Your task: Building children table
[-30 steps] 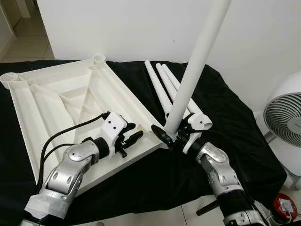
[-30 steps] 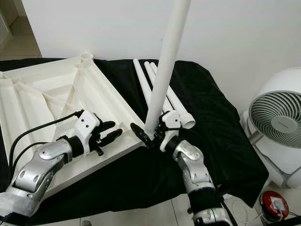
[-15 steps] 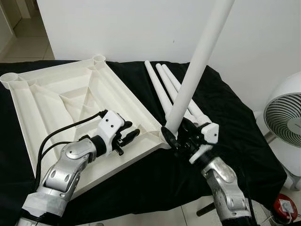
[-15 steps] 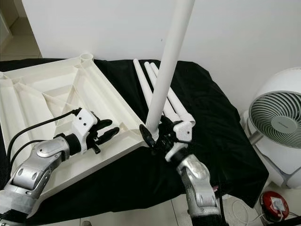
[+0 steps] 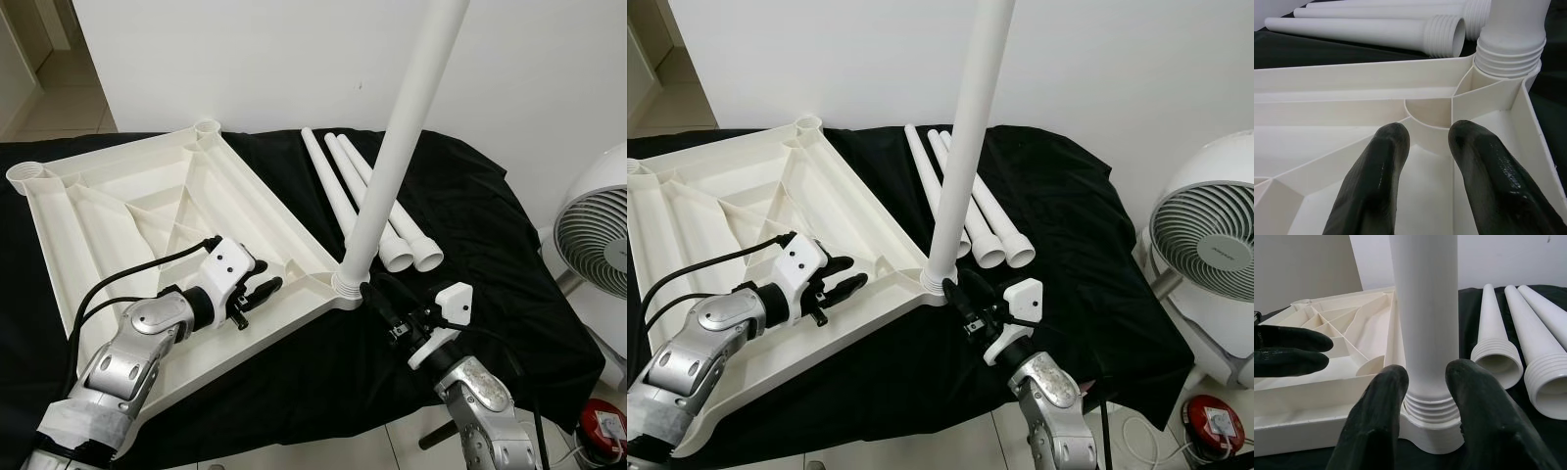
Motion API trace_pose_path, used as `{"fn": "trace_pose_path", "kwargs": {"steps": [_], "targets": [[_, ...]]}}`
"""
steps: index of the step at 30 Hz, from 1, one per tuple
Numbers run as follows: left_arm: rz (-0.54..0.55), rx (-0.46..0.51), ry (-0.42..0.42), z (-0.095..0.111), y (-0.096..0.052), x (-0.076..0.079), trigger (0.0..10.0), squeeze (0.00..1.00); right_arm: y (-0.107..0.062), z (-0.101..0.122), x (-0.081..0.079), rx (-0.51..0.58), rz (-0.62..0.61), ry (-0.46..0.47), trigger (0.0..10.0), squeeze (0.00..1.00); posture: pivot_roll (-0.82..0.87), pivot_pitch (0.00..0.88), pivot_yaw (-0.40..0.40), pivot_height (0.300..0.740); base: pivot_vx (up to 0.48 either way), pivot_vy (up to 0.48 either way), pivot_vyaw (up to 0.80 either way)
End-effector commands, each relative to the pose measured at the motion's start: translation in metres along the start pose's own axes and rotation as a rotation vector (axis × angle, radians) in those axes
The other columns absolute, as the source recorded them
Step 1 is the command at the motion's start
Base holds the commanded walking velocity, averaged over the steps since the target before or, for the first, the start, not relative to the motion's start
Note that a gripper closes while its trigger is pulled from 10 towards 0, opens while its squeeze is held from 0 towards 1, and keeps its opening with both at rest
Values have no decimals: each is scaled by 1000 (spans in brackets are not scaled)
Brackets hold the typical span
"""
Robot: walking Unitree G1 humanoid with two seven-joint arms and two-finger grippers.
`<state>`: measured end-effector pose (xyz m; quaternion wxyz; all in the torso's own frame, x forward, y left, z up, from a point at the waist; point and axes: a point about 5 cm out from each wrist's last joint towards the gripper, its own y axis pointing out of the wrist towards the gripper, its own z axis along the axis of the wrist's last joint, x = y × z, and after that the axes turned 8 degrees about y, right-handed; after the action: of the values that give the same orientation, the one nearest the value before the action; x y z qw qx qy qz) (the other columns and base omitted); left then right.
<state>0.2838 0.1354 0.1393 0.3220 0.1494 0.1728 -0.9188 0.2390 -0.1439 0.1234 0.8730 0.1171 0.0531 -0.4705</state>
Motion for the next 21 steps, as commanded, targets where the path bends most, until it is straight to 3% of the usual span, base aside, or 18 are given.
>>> {"fn": "trace_pose_path", "kwargs": {"steps": [1,9,15,21], "targets": [[-100,-5,19,-1,0,3,10000,0,1,0,1,-8,2,7,10000,0,-12,0,-22,740,0,0,0],[-122,-48,21,-7,-5,7,10000,0,17,2,5,-27,82,34,10000,0,-4,0,-18,740,0,0,0],[-117,-113,41,-17,-2,10,10000,0,32,6,14,15,30,54,10000,0,3,0,-28,740,0,0,0],[-128,-126,27,-18,-3,16,10000,0,36,7,3,41,56,103,10000,0,10,0,-37,740,0,0,0]]}}
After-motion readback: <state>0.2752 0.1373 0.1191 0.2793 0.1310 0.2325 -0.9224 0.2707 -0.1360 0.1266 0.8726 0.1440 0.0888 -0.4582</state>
